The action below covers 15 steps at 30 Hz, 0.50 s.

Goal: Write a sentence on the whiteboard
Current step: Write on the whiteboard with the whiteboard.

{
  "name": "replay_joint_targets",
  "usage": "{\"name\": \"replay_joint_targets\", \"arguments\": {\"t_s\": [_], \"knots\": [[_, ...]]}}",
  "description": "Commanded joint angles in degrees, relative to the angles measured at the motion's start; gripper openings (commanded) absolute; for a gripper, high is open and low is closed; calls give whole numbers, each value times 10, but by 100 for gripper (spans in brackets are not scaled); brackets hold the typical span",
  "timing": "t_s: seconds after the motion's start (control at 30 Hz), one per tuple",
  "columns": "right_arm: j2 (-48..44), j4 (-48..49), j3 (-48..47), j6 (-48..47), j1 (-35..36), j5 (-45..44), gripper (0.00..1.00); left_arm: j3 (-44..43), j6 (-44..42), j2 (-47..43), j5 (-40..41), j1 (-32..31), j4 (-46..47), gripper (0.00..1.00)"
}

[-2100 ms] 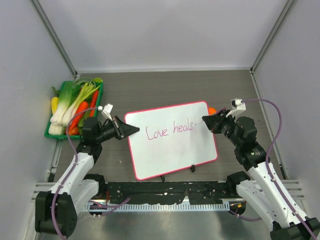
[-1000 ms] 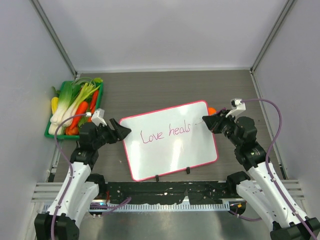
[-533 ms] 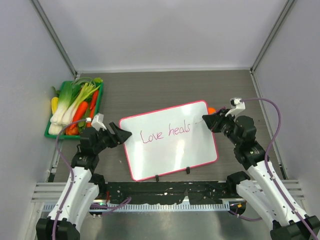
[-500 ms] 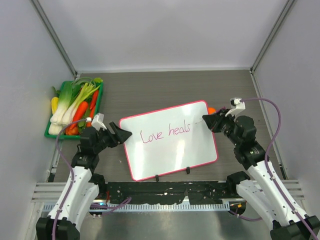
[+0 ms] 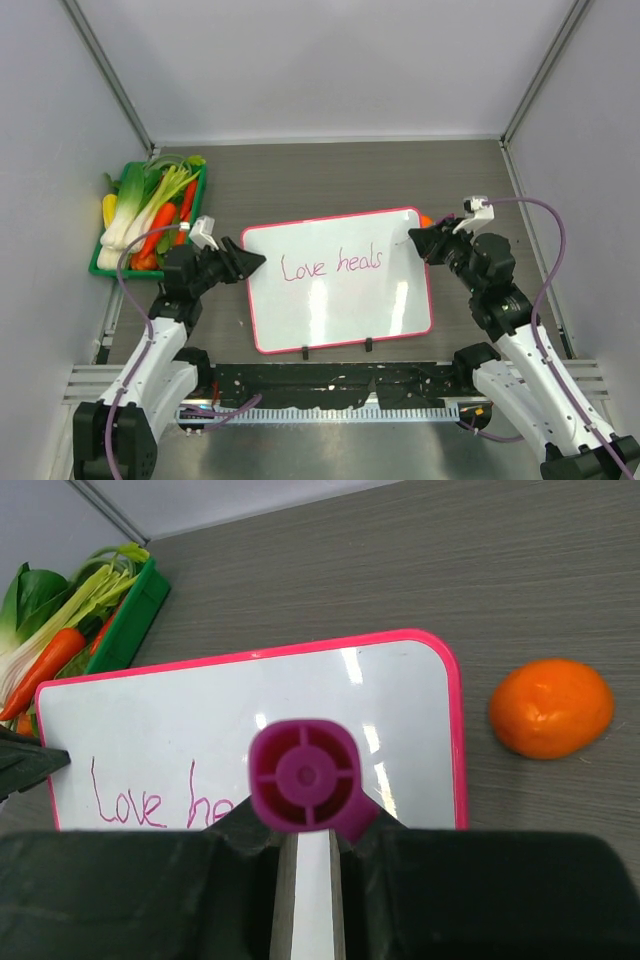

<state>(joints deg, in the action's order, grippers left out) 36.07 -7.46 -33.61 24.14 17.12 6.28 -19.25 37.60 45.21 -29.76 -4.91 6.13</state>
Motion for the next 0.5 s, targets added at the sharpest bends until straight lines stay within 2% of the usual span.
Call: {"name": "replay_joint_targets", "arguments": {"t_s": [0.0, 0.27, 0.37, 0.47], "knots": [[-17, 15, 0, -13, -2, 3, 1, 17, -26, 1, -23, 2, 74, 49], [-36, 2, 14, -16, -2, 31, 1, 83, -37, -42, -60, 2, 144, 69], [-36, -7, 19, -16, -2, 36, 1, 97, -25, -54, -83, 2, 177, 69], [-38, -15, 22, -16, -2, 39, 1, 103, -11, -45, -101, 2, 211, 60]]}}
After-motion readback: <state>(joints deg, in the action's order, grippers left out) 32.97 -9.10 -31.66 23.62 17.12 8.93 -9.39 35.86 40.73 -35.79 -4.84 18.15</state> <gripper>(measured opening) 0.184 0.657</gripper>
